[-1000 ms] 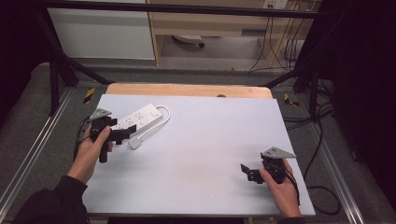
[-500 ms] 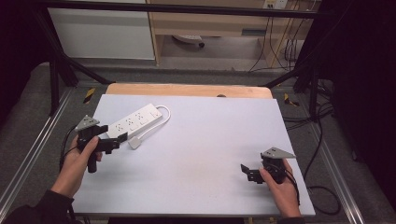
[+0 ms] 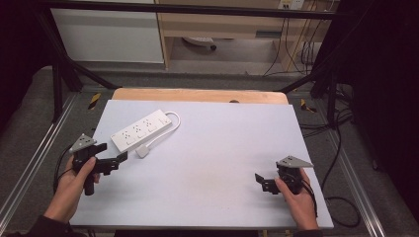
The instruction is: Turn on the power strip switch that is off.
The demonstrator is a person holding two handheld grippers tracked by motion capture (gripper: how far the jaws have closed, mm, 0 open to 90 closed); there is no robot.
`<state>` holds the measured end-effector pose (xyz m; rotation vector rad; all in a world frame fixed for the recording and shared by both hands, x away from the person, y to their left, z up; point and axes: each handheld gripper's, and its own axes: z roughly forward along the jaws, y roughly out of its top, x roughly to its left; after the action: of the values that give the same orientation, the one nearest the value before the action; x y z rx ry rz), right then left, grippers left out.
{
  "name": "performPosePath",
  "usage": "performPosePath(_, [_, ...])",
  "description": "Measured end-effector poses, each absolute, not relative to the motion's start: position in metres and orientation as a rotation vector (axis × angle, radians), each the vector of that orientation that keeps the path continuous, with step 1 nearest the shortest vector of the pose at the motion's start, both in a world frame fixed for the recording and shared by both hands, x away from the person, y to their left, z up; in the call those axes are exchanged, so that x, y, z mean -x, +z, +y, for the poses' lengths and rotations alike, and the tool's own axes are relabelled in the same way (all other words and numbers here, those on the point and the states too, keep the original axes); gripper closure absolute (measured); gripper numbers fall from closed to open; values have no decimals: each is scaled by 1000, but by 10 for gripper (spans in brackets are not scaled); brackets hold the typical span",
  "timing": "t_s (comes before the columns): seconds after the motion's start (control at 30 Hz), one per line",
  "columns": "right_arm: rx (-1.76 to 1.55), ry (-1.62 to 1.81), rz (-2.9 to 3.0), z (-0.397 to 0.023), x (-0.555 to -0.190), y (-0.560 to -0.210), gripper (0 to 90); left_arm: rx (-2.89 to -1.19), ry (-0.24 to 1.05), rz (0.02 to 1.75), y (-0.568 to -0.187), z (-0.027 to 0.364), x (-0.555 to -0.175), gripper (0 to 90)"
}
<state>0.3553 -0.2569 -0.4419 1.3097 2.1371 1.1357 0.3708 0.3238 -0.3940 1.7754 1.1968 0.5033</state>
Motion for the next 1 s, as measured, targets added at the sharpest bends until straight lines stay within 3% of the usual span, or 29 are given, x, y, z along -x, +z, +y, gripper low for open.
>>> performPosePath(1.0, [-1320,1122,2128,-256,-356,-444,30,-1983,455,1088,-433,293,-314,75])
